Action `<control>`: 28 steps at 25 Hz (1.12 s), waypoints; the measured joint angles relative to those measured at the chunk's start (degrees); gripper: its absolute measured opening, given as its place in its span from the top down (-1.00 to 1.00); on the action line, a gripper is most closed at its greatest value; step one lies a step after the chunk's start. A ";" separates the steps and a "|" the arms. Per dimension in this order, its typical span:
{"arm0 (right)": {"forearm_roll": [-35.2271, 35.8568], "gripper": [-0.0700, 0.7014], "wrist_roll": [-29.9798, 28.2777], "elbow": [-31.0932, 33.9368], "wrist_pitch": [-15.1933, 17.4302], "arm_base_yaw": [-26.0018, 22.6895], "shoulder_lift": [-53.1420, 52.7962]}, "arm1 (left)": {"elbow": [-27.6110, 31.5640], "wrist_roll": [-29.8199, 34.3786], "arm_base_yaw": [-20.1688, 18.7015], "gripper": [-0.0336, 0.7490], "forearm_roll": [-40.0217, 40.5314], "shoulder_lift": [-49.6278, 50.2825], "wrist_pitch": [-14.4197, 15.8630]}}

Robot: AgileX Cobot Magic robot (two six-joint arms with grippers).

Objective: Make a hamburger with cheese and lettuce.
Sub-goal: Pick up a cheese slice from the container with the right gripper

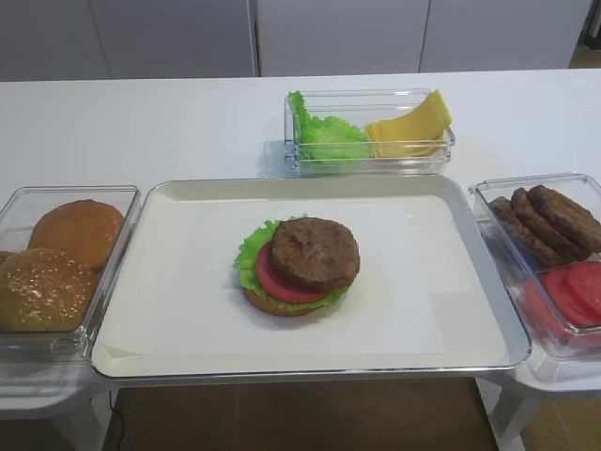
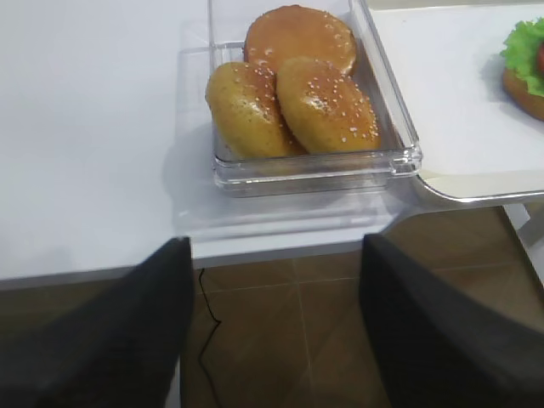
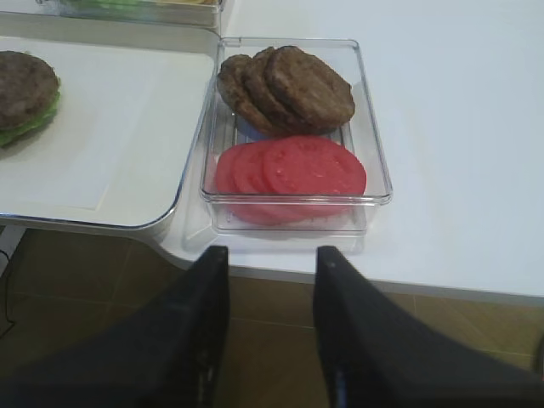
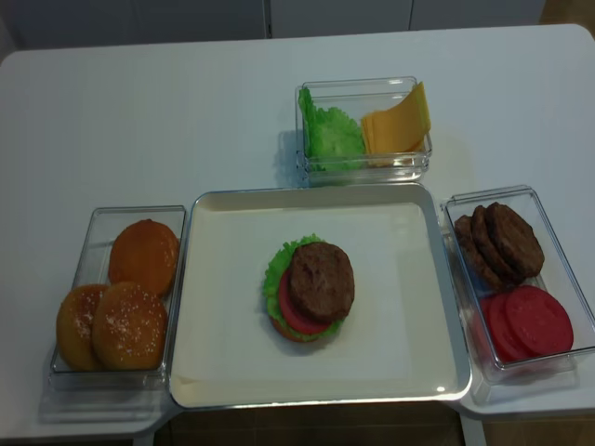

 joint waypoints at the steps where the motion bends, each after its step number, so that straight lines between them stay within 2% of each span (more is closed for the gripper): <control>1: 0.00 0.14 0.00 0.00 0.00 0.00 0.00 | 0.00 0.00 0.00 -0.25 0.00 0.00 0.00; 28: 0.00 0.14 0.00 0.00 0.00 0.00 0.00 | 0.00 0.00 0.00 -0.25 0.00 0.00 0.00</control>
